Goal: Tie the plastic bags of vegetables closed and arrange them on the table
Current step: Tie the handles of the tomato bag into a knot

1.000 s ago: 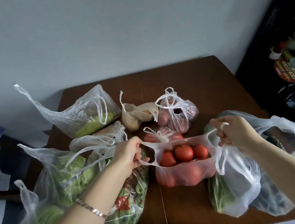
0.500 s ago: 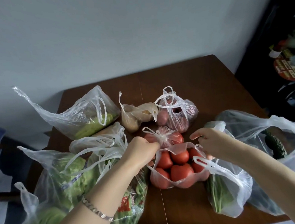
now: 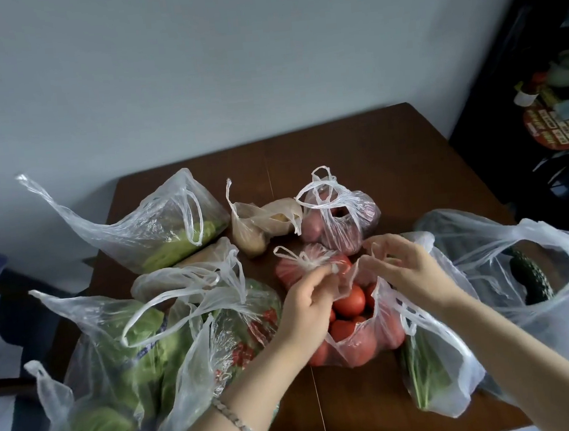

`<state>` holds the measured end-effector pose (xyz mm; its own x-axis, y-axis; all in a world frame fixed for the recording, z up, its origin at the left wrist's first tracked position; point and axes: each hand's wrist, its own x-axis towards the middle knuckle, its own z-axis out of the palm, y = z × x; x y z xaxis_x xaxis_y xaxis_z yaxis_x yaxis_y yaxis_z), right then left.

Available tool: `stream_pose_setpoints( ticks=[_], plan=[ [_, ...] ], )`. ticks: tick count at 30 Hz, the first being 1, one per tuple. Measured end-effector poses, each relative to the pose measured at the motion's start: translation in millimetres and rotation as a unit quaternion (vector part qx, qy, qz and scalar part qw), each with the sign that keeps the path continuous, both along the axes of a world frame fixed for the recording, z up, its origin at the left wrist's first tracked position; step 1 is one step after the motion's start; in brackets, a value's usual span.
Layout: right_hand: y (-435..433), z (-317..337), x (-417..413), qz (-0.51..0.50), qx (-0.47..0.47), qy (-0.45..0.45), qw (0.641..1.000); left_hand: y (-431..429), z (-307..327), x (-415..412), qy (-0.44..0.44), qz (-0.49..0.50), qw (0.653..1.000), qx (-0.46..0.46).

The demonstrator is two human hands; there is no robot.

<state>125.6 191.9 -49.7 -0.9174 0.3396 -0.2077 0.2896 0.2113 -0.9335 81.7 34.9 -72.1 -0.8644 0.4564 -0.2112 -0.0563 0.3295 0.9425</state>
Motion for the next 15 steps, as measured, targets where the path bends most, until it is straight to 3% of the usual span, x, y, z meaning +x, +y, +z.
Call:
stream_pose_setpoints(
  ticks=[2,5,10,15],
  plan=[
    [-7.6,-13.4,4.3,-0.028,-0.099,0.035,0.994,2.4,-6.4,0.7,0.039,0.012,0.999,-0.02],
    [-15.4,-31.9,1.1,-0.034,-0.126,0.033,0.991,5.7,-10.8,-0.2,0.069,0.009,0.997,-0.038],
    [-20.9,-45.2,-2.4,0.007,-0.181,-0.065,0.981,10.9,-11.5,-1.8,0.01,-0.007,1.0,-0.002],
    [-20.6,-57.3,-1.6,0.056,-0.148,-0.109,0.981,14.6,-12.6,-9.1,-0.084,-0.012,0.996,-0.028]
  ],
)
